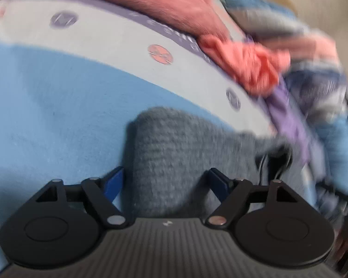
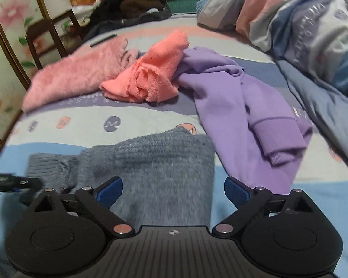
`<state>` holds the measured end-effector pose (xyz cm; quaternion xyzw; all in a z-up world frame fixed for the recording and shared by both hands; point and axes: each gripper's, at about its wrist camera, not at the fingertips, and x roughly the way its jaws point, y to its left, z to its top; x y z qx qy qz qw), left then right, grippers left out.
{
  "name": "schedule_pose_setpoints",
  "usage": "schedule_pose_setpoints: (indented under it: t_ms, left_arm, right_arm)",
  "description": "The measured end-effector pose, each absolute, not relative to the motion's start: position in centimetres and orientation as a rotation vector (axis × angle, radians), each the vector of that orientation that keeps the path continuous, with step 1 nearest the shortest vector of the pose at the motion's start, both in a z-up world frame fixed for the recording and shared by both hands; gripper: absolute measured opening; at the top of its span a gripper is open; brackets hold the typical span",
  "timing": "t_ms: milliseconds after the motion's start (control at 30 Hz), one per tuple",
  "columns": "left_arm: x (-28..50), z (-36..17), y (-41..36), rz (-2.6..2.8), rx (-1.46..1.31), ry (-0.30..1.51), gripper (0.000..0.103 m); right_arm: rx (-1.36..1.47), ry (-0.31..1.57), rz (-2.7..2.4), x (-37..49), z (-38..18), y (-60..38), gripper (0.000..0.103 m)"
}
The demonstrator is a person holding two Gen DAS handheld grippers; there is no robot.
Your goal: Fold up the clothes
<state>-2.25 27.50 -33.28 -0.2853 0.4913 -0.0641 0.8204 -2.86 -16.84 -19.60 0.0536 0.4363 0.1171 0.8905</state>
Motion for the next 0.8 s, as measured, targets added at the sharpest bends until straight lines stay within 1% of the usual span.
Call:
schedule_pose_setpoints:
  t_ms: [33,67,100,133,167,267,400,467,700,800]
  left_arm:
    - [-2.3,-33.8,28.2,-0.134,-0.669,1.033,0.063]
    - [-2.3,-34.2,28.8,-0.129,-0.726,1.029,0.054]
    - [-2.4,-34.4,29.2,-0.121,-0.771,1.026,0.051]
    - [-2.7,-34.3,29.2,-0.119,-0.788,1.021,0.046]
    - [-2.9,-33.9,29.0,-0.114,-0.787,1.015,0.043]
    - [-3.4,-32.6,28.1,-0.103,-0.791,0.989,0.036]
    - [-3.8,-30.0,25.6,-0.132,-0.793,0.941,0.034]
    - [-3.9,-28.6,23.4,-0.162,-0.737,0.939,0.034]
    - [-3.1,-24.2,12.8,-0.32,-0.539,0.961,0.034]
    - [-2.7,-23.6,8.1,-0.344,-0.446,0.989,0.034]
  right_arm:
    - [0.127,0.908,0.24,-3.2,-19.4,-17.3,0.095]
    - [0.146,0.912,0.229,-3.5,-19.3,-17.7,0.095]
    - [0.167,0.917,0.216,-3.8,-19.3,-18.1,0.095]
    - [0.188,0.921,0.203,-4.1,-19.2,-18.5,0.095]
    - [0.212,0.926,0.186,-4.4,-19.2,-18.9,0.095]
    - [0.289,0.945,0.14,-4.8,-19.6,-20.0,0.095]
    - [0.353,0.954,0.13,-5.1,-19.9,-20.7,0.095]
    - [0.365,0.948,0.138,-5.2,-19.9,-20.9,0.095]
    - [0.424,0.946,0.176,-6.0,-19.7,-22.1,0.095]
    - [0.448,0.956,0.187,-6.4,-20.0,-23.2,0.095]
